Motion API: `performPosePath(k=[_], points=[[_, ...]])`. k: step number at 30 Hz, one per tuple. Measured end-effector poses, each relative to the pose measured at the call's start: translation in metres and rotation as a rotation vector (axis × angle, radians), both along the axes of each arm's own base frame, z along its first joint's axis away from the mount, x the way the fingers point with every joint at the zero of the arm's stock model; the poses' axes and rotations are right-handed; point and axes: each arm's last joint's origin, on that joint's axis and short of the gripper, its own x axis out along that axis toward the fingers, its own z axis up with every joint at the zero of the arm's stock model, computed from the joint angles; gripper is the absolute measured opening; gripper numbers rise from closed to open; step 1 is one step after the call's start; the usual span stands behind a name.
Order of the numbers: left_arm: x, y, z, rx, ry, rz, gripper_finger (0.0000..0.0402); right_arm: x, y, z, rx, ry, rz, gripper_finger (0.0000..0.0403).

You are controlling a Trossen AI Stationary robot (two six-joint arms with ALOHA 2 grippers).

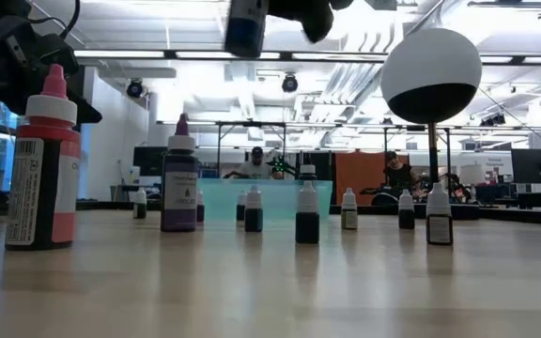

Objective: Pick & Place food coloring
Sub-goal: Put the large blue food coloring into the bin

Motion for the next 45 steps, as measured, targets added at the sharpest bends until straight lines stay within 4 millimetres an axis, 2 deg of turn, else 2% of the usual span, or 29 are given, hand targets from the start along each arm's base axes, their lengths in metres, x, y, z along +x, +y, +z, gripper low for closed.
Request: performPosePath(k=[4, 10, 15, 20, 26, 30, 34, 39, 45], points=[[0.0, 0.0, 0.0, 0.0, 0.0, 0.0, 0.0, -0.014, -0.05, 0.033, -0.007, -0.067, -0.144, 0.0154], [0.0, 0.0, 0.0, 0.0, 0.0, 0.0, 0.0, -0.023, -0.122, 0.063, -0.016, -0.063, -0.369, 0.0154], [0.0, 0.0, 0.0, 0.0, 0.0, 0.0, 0.0, -0.01, -0.173, 0.084, -0.034, -0.014, -0.475, 0.0154], [0.0, 0.0, 0.0, 0.0, -0.001, 0.0, 0.0, 0.015, -0.214, 0.089, -0.039, 0.114, -0.57, 0.0154], [0.0, 0.0, 0.0, 0.0, 0.0, 0.0, 0.0, 0.032, -0.258, 0.069, 0.102, 0.19, -0.697, 0.0154], [0.0, 0.0, 0.0, 0.0, -0.001, 0.0, 0.0, 0.033, -0.277, 0.043, 0.23, 0.216, -0.786, 0.0154], [0.0, 0.0, 0.0, 0.0, 0.0, 0.0, 0.0, 0.028, -0.285, 0.009, 0.27, 0.286, -0.844, 0.0154], [0.0, 0.0, 0.0, 0.0, 0.0, 0.0, 0.0, 0.016, -0.288, -0.024, 0.286, 0.343, -0.918, 0.0154], [0.0, 0.0, 0.0, 0.0, 0.0, 0.0, 0.0, 0.008, -0.287, -0.052, 0.315, 0.336, -0.949, 0.0154]])
